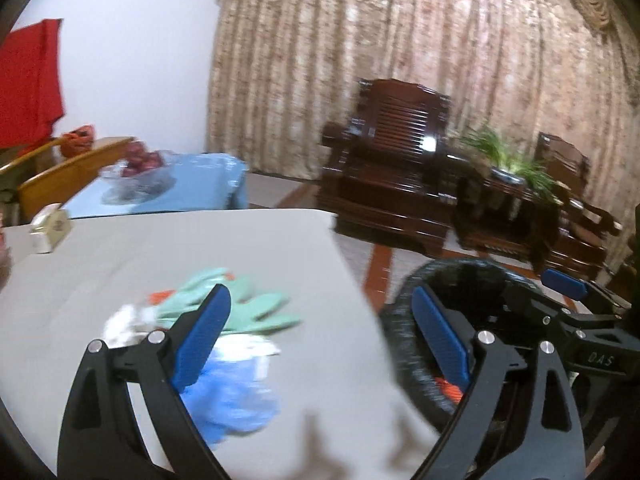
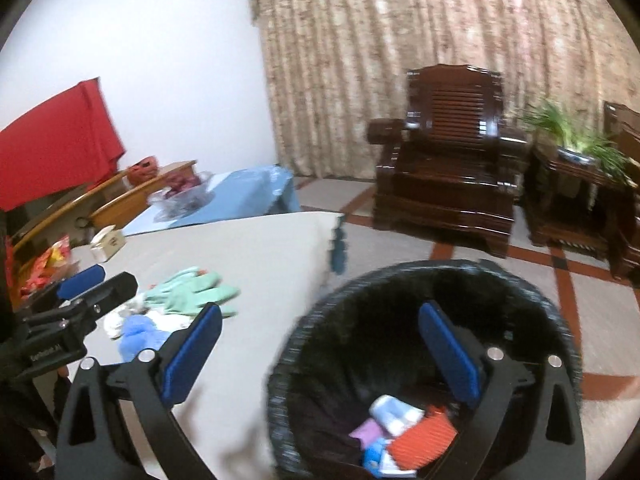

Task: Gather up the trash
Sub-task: 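Move both tools back over the trash on the table, then grasp the blue plastic bags with the right tool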

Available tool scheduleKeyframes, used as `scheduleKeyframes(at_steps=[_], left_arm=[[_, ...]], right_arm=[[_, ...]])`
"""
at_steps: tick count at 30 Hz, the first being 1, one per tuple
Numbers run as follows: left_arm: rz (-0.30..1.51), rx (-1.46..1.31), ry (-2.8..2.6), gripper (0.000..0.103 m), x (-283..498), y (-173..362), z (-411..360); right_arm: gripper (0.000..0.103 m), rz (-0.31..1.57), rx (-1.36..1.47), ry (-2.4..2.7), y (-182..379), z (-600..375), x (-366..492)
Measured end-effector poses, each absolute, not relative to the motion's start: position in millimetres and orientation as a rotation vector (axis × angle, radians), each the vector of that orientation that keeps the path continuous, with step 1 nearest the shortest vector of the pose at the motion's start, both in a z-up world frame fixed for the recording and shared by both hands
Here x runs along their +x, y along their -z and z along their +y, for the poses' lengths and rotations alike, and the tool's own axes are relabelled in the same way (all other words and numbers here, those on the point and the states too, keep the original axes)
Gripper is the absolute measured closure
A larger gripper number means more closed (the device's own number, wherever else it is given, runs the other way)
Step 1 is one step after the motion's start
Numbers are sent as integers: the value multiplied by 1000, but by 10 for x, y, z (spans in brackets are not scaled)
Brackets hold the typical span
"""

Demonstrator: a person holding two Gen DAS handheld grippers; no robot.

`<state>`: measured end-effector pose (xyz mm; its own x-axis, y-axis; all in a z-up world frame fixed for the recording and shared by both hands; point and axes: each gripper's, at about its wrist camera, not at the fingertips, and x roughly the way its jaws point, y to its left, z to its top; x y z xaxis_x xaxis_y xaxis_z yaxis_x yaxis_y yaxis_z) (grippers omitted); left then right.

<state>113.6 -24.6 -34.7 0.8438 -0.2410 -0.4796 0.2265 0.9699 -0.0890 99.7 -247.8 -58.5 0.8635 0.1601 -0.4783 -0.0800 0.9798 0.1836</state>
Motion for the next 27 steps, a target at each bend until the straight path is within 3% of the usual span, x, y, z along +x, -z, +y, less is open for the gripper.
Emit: scheduleKeyframes(at_steps=[19,27], left_arm=[[555,-58,-32,14,1061,561,1065],[596,-85,-92,17,1011,759,1384]], right_arm=[[7,566,60,-376,936,-1010,1350],[14,617,46,-384,1122,-632,1425]])
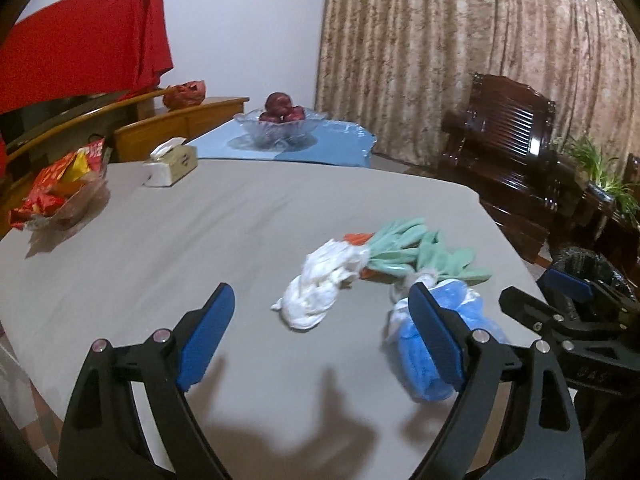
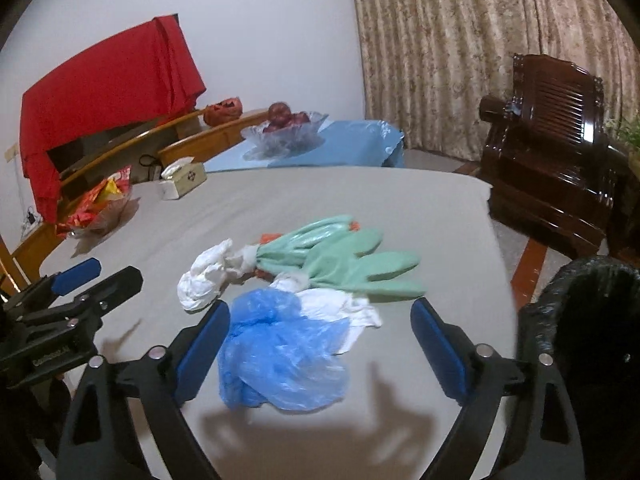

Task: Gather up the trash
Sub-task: 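Grasp the blue plastic bags with the right tool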

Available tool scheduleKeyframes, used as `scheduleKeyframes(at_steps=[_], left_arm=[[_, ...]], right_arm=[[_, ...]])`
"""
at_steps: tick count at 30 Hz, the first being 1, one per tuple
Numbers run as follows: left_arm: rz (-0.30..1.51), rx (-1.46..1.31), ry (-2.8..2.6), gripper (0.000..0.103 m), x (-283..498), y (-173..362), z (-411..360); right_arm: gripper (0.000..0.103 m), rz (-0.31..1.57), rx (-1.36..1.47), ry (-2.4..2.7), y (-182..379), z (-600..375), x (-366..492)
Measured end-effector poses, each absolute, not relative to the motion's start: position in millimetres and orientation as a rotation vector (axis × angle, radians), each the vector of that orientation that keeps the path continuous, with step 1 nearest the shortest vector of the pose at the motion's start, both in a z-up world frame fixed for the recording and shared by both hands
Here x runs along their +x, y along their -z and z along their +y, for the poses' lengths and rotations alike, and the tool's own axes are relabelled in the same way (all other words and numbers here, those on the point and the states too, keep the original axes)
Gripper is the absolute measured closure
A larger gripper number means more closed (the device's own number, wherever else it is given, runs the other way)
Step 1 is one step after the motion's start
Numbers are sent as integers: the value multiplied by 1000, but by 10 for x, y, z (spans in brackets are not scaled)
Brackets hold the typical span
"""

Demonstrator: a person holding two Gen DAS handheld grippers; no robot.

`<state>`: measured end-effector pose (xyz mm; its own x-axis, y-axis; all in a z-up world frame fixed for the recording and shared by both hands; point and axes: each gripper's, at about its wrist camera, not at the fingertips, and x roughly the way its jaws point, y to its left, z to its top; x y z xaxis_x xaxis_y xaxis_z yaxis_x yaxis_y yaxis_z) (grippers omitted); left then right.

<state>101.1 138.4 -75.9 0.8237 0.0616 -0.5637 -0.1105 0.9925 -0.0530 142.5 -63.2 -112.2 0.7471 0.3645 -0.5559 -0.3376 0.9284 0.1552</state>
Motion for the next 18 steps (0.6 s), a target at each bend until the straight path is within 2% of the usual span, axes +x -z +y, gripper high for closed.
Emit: scheduleKeyframes(at_steps=[9,14,18], left_arm=[[601,-81,-114,17,979,817,1529],[607,-90,-127,17,962,846,1599],[617,-99,-131,17,963,879,1623]], right_arm=[[30,666,19,-408,1276,-313,1489],[44,711,-13,-427,1383,-163,1512],[51,758,-39,-431,1509,-106,1532]])
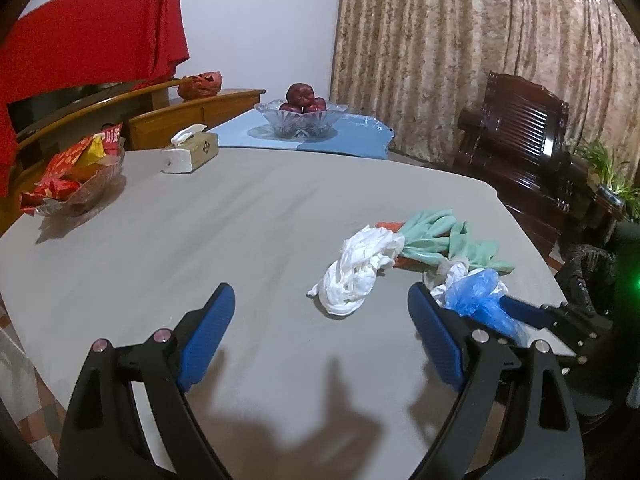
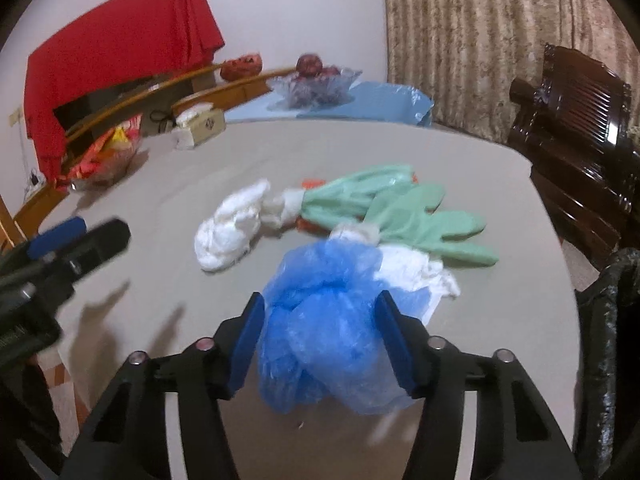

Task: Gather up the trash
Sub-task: 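Grasp the blue plastic bags with the right tool, then grasp the white crumpled tissue with the left tool while the right tool holds the blue bags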

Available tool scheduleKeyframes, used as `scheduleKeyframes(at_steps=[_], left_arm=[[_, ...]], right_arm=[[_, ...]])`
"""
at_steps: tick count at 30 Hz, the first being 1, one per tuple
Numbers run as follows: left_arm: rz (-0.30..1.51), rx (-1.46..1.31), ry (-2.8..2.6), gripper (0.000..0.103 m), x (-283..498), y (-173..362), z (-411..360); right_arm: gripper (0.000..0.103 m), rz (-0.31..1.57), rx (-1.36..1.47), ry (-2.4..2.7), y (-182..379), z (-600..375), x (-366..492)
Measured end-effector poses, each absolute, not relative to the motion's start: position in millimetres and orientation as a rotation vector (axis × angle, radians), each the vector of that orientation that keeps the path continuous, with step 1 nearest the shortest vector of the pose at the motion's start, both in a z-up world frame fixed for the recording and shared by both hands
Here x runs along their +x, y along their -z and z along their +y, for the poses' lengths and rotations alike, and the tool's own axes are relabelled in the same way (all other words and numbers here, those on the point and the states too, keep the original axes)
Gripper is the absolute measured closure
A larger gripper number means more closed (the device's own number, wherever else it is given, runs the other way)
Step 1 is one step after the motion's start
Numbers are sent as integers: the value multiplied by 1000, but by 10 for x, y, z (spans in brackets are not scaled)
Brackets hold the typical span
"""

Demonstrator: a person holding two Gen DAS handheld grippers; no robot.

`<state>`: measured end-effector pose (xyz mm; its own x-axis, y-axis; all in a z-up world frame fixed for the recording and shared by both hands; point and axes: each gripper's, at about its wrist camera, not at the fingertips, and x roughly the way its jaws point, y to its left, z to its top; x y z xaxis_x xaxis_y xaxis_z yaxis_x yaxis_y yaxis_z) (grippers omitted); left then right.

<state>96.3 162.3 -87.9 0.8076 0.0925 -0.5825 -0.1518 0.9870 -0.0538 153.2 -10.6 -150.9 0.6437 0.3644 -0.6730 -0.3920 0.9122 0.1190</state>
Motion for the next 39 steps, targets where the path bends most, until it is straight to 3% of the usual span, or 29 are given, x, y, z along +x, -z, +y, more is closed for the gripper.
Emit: scheduleKeyframes(at_steps=[6,8,15,17,39], left_arm=[[628,-108,-125,17,979,898,1596],[626,-104,-119,17,980,895,1569],[623,-94,-103,18,994,868,1489],[620,-91,-100,19,995,859,1469],[624,-80,-52,21,1088,846,1285]], right_arm=[[65,753,-48,-455,1554,-87,1479],[76,749,-40,-468,1537,-115,1475],[87,729,-14,-502,1422,-223,1432],[99,708,-12,-505,1342,-282,1402],[99,676,47,-455,1136,-755,1429]])
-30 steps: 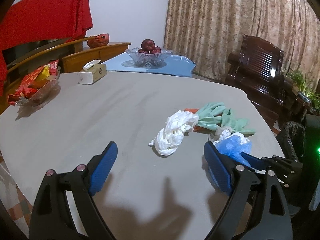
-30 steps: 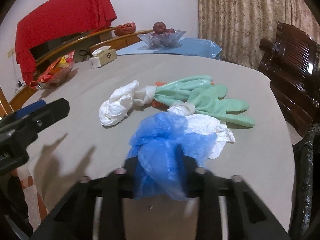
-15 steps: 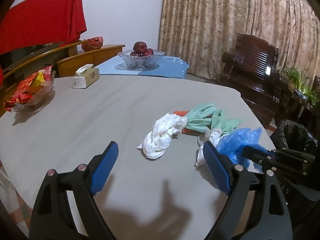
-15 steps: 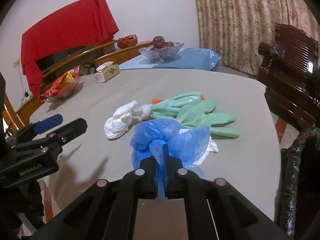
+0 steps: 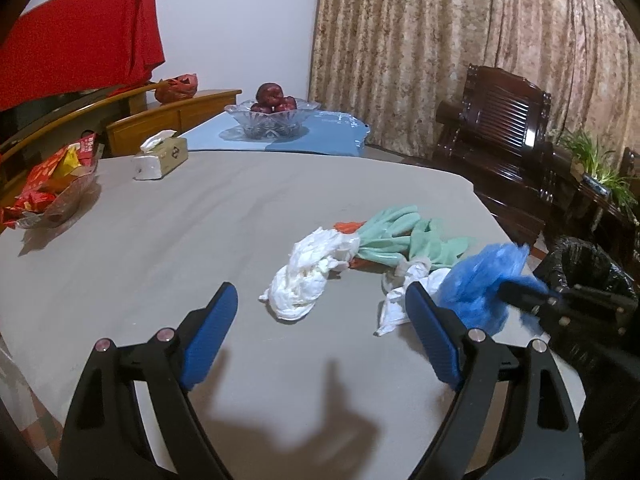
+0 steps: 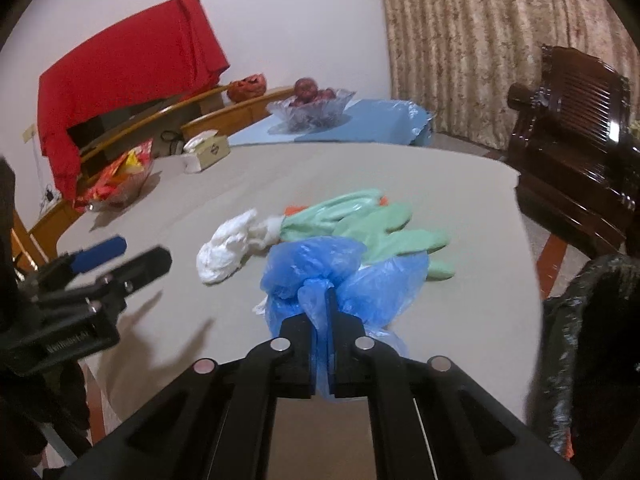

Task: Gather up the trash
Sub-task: 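Grasp the white crumpled tissue with the left tool while the right tool holds the blue bags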

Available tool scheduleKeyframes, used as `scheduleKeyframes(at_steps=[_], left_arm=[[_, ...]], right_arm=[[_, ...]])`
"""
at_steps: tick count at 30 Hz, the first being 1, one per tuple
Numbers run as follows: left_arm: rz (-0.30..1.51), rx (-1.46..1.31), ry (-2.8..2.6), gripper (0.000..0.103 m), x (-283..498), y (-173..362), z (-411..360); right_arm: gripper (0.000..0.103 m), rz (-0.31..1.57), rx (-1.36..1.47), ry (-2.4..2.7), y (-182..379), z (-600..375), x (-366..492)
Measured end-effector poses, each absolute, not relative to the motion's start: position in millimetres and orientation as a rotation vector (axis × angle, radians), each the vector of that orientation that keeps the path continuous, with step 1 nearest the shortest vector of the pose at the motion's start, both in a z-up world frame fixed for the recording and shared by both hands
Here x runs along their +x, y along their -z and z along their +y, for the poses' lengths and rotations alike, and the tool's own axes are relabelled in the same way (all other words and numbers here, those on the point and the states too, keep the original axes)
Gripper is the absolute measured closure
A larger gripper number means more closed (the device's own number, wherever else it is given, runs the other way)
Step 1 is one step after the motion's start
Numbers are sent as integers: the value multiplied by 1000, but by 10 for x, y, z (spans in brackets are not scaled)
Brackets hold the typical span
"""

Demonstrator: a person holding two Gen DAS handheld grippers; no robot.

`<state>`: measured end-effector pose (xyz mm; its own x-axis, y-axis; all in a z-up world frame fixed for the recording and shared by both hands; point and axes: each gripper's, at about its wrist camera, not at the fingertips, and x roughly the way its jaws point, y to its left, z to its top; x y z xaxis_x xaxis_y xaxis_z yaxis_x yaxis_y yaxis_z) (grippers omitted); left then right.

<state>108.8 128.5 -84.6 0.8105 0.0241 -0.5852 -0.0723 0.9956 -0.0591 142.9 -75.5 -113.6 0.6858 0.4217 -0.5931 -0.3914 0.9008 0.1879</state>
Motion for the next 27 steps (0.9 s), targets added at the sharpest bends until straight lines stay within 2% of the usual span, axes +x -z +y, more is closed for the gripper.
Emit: scheduleKeyframes(at_steps=[14,18,21,22,23,24,25,26,27], left_arm=[[660,-55,72,22,1476,1026,701],[692,-30,83,30,1606,1179,541],[726,-25,90,39,1697,1286,468],[737,-23,93,48,1716,1313,448],[755,-18,99,64,1745,1354,422],[775,-10,105,73,1769,1391,396],[785,-6,107,88,1776,1408,388],[789,-2,107,95,1772,1418,374],[784,1,112,98,1753,1406,365]], right_arm=[[100,655,84,-339,1065,-1199,1676],[100,663,88,-328,1093,-1244,1701],[100,673,88,-325,1131,-1268,1713],[100,676,90,-325,1139,-1262,1713],[100,678,91,-325,1150,-1266,1713],[99,681,90,-327,1160,-1264,1713],[99,682,89,-328,1160,-1263,1716],[99,682,88,-329,1161,-1266,1711],[99,680,87,-330,1160,-1274,1705]])
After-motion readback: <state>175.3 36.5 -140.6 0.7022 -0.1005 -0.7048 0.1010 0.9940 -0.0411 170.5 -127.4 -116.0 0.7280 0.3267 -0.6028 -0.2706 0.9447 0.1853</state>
